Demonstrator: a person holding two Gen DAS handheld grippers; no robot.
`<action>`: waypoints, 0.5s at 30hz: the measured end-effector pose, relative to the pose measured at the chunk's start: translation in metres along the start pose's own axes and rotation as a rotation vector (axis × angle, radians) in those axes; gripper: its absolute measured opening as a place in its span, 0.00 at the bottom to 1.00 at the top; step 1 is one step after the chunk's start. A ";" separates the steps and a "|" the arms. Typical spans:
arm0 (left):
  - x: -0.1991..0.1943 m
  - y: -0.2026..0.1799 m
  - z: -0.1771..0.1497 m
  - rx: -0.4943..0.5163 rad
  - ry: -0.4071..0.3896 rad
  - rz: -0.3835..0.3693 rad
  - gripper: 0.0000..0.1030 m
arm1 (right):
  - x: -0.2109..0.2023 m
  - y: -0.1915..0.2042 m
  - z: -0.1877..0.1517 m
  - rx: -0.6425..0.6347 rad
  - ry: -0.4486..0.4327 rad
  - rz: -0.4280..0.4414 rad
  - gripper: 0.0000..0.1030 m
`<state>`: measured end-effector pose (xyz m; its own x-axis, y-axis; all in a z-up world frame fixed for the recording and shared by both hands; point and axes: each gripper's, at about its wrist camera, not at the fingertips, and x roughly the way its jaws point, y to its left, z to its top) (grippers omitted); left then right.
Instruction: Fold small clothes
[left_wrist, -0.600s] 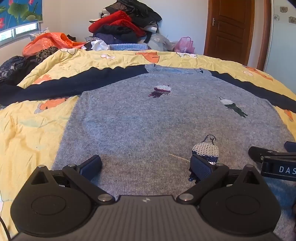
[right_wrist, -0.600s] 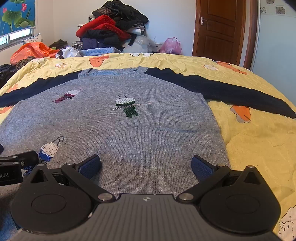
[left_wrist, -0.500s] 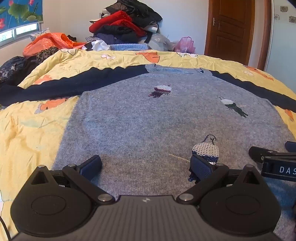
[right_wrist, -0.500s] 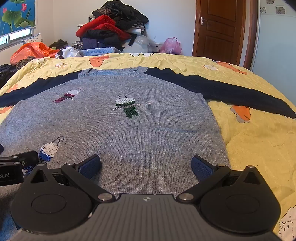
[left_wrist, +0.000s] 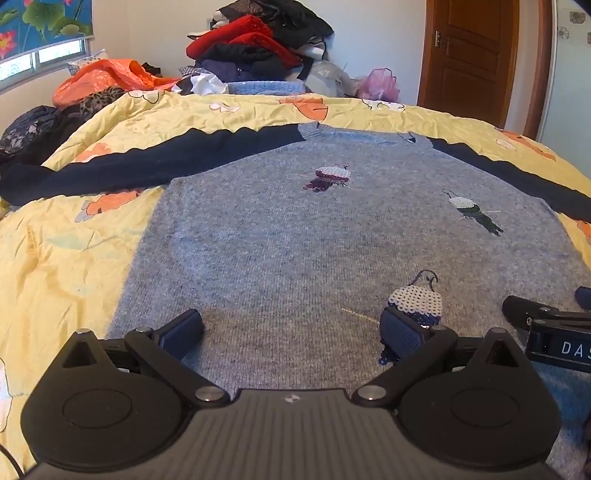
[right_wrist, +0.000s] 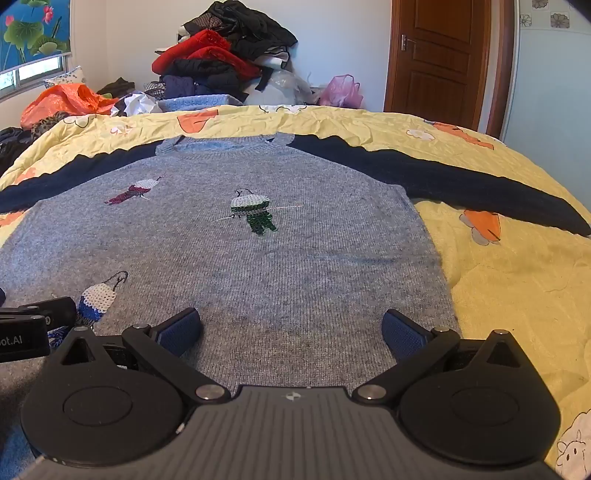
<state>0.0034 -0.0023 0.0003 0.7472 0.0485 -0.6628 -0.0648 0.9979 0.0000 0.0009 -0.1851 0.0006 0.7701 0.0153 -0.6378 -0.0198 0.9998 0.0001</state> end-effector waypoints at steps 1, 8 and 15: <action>0.000 0.000 0.000 0.001 0.000 -0.002 1.00 | 0.000 0.000 0.000 0.000 0.000 0.000 1.00; 0.000 0.000 0.000 0.002 -0.001 0.002 1.00 | 0.000 0.000 0.000 0.000 0.000 0.000 1.00; -0.003 -0.002 -0.002 0.005 -0.011 0.011 1.00 | 0.000 0.000 0.000 -0.001 0.000 -0.001 1.00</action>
<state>0.0000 -0.0043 0.0009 0.7536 0.0597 -0.6546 -0.0694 0.9975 0.0110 0.0010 -0.1851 0.0009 0.7699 0.0145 -0.6380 -0.0197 0.9998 -0.0009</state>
